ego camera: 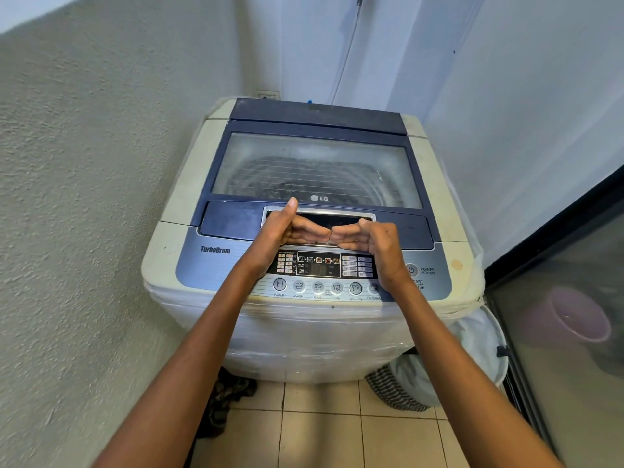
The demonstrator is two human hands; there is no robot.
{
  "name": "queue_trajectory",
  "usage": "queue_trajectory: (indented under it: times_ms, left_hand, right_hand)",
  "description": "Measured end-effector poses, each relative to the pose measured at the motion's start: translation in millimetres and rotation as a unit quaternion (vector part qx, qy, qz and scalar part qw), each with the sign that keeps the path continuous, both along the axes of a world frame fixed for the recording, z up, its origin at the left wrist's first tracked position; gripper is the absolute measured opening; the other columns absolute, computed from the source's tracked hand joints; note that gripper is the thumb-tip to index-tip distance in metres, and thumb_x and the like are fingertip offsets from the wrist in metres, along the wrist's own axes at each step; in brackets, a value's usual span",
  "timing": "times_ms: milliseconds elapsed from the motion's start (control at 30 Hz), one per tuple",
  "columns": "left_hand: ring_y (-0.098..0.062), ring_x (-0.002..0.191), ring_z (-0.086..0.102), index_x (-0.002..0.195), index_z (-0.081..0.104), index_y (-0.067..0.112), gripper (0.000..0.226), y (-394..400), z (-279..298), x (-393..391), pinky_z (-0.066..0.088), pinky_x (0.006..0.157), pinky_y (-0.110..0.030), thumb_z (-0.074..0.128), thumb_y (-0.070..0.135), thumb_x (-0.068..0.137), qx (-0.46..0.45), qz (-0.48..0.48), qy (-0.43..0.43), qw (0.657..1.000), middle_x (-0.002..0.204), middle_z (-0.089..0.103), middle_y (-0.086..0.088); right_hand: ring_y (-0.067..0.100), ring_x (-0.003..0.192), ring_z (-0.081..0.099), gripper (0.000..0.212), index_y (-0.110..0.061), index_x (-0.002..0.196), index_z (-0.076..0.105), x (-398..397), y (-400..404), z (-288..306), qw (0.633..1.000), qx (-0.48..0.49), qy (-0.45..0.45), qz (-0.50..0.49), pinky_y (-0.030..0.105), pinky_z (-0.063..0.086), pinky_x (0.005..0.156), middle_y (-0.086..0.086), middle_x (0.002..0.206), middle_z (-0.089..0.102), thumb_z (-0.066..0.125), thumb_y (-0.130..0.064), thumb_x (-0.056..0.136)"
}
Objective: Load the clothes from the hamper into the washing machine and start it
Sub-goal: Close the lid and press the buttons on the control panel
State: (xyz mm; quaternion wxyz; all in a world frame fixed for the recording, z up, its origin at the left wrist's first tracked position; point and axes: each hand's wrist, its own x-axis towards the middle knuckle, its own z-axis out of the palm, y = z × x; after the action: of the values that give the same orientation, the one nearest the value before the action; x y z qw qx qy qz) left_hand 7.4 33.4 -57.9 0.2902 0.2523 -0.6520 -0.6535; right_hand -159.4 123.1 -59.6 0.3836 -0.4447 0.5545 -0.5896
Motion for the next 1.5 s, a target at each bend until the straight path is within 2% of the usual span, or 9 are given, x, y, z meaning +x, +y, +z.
queue_trajectory:
  times_ms: [167,367,467,567,733,833,900,1200,1500]
  left_hand:
    - [-0.030,0.096,0.069,0.091,0.073,0.002,0.072,0,1,0,0.051,0.095,-0.041,0.017,0.046,0.095,-0.002,0.001,-0.005,1.000,0.096,0.072,-0.020]
    - [-0.030,0.095,0.070,0.089,0.073,0.004,0.071,-1,4,-1,0.053,0.091,-0.038,0.017,0.047,0.094,0.002,0.006,-0.006,1.000,0.095,0.072,-0.021]
    - [-0.030,0.095,0.070,0.090,0.073,0.003,0.072,-1,4,-2,0.052,0.091,-0.038,0.017,0.047,0.094,0.007,0.005,-0.007,1.000,0.094,0.072,-0.022]
    - [-0.028,0.093,0.070,0.086,0.075,0.010,0.070,-3,6,-2,0.053,0.089,-0.036,0.017,0.047,0.093,0.009,0.005,-0.009,1.000,0.093,0.073,-0.020]
    - [-0.026,0.089,0.072,0.086,0.074,0.006,0.070,-3,8,-4,0.056,0.081,-0.027,0.018,0.048,0.093,0.028,0.008,-0.010,1.000,0.090,0.074,-0.016]
    - [-0.027,0.087,0.072,0.088,0.073,0.003,0.072,-2,8,-4,0.056,0.080,-0.025,0.018,0.050,0.095,0.042,0.011,-0.014,0.999,0.088,0.075,-0.014]
    - [-0.027,0.087,0.072,0.088,0.072,0.002,0.073,-2,8,-3,0.056,0.080,-0.025,0.018,0.051,0.097,0.041,0.015,-0.016,0.999,0.090,0.074,-0.016]
    - [-0.032,0.088,0.071,0.089,0.072,0.001,0.071,1,13,-4,0.056,0.083,-0.030,0.017,0.044,0.098,0.054,0.033,-0.025,0.998,0.089,0.073,-0.021]
    - [-0.024,0.084,0.072,0.088,0.071,0.001,0.069,4,19,-4,0.056,0.080,-0.025,0.014,0.037,0.102,0.058,0.031,-0.039,0.997,0.083,0.075,-0.010]
  right_hand:
    - [0.021,0.082,0.072,0.043,-0.002,0.091,0.072,0,-1,0,1.000,0.005,0.002,-0.004,0.025,0.057,0.074,0.003,0.079,0.075,0.037,-0.027,0.088]
    - [0.025,0.083,0.072,0.044,-0.002,0.091,0.071,0,0,1,1.000,0.001,-0.009,-0.001,0.027,0.057,0.074,0.018,0.089,0.072,0.038,-0.031,0.088]
    - [0.025,0.085,0.072,0.050,-0.005,0.091,0.072,-1,-1,1,1.000,-0.006,-0.010,0.006,0.027,0.058,0.074,0.013,0.086,0.073,0.042,-0.044,0.081]
    - [0.024,0.086,0.072,0.052,-0.007,0.090,0.072,-1,-2,1,1.000,-0.003,-0.017,0.010,0.028,0.058,0.075,0.004,0.083,0.075,0.042,-0.047,0.079]
    - [0.022,0.086,0.072,0.043,-0.004,0.093,0.071,-2,-2,1,1.000,0.008,-0.022,0.008,0.026,0.057,0.076,0.015,0.088,0.073,0.041,-0.034,0.087]
    - [0.021,0.085,0.072,0.042,-0.003,0.092,0.071,-1,-2,1,0.999,0.017,-0.034,0.007,0.023,0.056,0.074,0.009,0.085,0.074,0.037,-0.027,0.088]
    - [0.020,0.084,0.072,0.041,-0.004,0.090,0.072,0,-1,1,0.999,0.020,-0.038,0.010,0.021,0.055,0.072,0.004,0.082,0.075,0.038,-0.026,0.089]
    - [0.016,0.080,0.072,0.042,0.003,0.096,0.070,0,-4,-1,0.999,0.023,-0.030,0.004,0.022,0.056,0.071,0.017,0.090,0.071,0.038,-0.023,0.089]
    - [0.018,0.078,0.072,0.044,0.003,0.095,0.070,0,-6,-5,0.999,0.036,-0.014,-0.018,0.023,0.057,0.070,0.017,0.090,0.072,0.039,-0.027,0.088]
